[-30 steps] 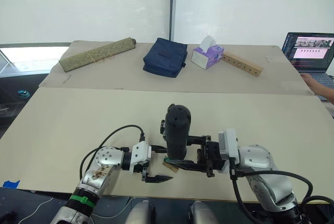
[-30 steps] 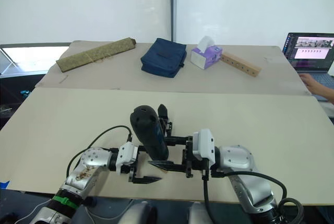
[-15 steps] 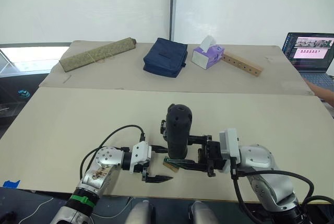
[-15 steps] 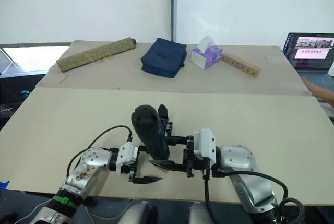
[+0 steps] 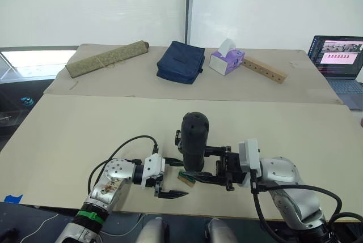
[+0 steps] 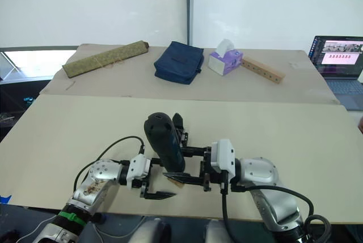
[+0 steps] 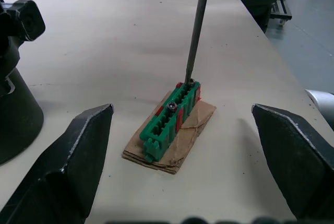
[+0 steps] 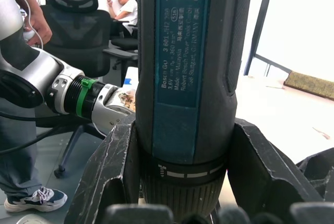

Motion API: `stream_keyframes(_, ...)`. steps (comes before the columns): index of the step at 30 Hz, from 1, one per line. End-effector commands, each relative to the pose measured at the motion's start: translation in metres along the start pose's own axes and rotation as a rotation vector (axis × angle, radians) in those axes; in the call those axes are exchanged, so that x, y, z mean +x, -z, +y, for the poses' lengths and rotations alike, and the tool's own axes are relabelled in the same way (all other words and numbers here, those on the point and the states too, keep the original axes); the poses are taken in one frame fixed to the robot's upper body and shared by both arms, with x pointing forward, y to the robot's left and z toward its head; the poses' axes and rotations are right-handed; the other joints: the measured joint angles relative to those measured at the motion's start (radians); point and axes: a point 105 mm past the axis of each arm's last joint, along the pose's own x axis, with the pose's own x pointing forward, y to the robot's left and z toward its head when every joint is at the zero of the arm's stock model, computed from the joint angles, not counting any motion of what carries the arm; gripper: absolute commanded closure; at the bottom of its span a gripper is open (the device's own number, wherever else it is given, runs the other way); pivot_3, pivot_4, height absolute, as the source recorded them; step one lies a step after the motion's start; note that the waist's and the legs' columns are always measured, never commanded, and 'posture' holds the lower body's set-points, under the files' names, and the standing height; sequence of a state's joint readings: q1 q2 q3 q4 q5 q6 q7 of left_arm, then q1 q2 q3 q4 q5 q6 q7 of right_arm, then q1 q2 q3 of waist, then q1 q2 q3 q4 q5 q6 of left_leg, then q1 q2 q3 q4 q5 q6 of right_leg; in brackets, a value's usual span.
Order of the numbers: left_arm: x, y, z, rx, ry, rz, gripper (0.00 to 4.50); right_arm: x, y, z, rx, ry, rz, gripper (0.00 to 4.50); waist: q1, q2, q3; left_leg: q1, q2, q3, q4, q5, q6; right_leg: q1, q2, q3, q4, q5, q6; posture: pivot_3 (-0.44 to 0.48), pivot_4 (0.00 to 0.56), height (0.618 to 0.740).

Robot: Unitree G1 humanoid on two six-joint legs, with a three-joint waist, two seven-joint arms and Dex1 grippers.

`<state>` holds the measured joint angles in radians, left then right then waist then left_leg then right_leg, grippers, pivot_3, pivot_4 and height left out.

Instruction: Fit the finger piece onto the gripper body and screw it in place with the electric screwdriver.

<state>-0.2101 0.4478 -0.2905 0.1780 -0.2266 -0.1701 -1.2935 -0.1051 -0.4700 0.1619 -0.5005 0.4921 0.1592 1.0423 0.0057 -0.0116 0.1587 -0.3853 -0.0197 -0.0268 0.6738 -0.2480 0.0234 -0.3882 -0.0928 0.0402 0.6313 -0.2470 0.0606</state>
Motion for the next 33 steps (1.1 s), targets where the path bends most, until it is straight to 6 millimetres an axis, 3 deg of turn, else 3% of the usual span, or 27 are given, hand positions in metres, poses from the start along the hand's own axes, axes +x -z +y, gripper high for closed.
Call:
stream_keyframes(1, 0.0091, 0.0260, -0.0200, -0.102, 0.061, 0.061, 0.00, -0.0004, -0.0191, 0.0001, -0.072, -0.005, -0.065, 2.60, 0.001, 0.000, 0.000, 0.000, 0.000, 0.000, 0.000, 0.000, 0.000, 0.000, 0.000, 0.000, 0.000, 0.000, 0.000, 0.000, 0.150, 0.740)
stream_keyframes(33, 0.0124, 0.0191, -0.0178, -0.099, 0.067, 0.052, 0.00, -0.0005, -0.0180, 0.0010, -0.073, -0.011, -0.059, 2.60, 0.005, 0.001, -0.001, 0.000, 0.000, 0.000, 0.000, 0.000, 0.000, 0.000, 0.000, 0.000, -0.001, 0.000, 0.000, 0.000, 0.150, 0.740)
